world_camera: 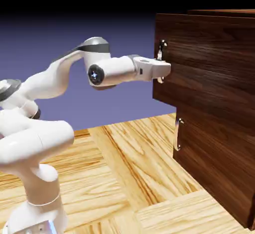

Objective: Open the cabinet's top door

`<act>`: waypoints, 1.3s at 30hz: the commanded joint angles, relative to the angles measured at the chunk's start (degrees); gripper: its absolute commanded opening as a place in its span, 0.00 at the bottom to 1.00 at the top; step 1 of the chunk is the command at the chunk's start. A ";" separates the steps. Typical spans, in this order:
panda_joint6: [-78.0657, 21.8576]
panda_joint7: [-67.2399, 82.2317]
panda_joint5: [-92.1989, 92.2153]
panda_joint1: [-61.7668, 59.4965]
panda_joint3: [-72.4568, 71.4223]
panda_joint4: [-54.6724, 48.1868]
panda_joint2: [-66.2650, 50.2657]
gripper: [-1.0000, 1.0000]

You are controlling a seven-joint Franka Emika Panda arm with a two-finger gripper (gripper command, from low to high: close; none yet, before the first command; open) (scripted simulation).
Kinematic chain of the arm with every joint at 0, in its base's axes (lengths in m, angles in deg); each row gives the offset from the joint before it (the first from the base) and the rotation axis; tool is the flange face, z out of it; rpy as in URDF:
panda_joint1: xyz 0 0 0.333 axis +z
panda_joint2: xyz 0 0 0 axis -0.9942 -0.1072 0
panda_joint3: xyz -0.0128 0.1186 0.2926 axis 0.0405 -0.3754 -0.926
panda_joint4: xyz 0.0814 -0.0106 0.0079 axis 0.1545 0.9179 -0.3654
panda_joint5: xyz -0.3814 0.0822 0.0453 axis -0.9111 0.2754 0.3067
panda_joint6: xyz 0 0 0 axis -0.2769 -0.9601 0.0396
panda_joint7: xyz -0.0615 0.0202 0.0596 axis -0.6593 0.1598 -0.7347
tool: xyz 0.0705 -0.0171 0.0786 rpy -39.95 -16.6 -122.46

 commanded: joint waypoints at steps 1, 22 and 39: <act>-2.43 0.92 -1.07 0.27 1.58 1.46 -0.31 0.00; -52.25 26.43 -39.71 -16.48 34.18 4.89 -26.78 0.00; -67.40 48.97 -70.63 -22.95 39.96 -18.06 -62.09 0.00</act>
